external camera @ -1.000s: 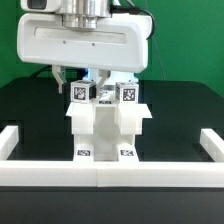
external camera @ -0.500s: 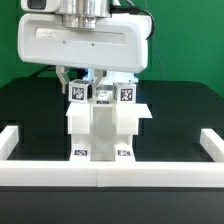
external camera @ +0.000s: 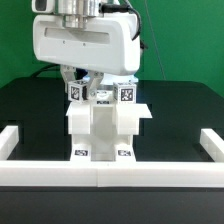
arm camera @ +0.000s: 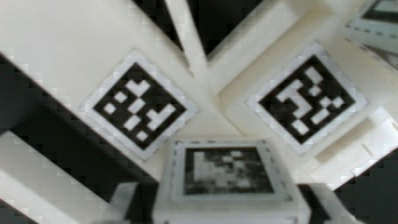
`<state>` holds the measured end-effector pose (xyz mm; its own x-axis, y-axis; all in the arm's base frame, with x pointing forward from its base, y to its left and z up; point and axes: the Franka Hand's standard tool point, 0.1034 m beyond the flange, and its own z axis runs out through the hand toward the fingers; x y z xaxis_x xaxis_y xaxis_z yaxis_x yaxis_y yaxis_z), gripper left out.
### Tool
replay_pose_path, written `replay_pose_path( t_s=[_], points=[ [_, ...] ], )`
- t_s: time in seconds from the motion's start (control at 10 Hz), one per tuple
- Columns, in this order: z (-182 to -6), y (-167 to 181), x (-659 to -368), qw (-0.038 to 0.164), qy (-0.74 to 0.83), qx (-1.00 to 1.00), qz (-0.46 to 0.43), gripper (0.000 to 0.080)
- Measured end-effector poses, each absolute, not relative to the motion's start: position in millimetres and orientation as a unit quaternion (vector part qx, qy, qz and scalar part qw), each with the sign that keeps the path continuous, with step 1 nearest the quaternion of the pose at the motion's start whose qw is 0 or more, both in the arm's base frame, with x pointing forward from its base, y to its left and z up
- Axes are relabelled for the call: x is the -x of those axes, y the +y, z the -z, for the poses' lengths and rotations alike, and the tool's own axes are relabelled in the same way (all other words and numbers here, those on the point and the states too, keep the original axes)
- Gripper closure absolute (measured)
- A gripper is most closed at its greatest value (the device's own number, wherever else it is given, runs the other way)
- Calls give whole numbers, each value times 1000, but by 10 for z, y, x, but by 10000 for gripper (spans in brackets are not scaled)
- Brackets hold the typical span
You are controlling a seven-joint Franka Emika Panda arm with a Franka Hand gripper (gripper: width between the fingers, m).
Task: Assemble chair
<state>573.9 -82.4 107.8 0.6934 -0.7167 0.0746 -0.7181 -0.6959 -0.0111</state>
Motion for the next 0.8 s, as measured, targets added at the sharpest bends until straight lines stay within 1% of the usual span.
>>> replay_pose_path(
  t_s=[0.3, 0.8],
  points=[
    [-1068, -806, -5730, 2, -531, -847, -37, 529],
    [-1065, -812, -5726, -12, -666, -745, -33, 528]
  ],
)
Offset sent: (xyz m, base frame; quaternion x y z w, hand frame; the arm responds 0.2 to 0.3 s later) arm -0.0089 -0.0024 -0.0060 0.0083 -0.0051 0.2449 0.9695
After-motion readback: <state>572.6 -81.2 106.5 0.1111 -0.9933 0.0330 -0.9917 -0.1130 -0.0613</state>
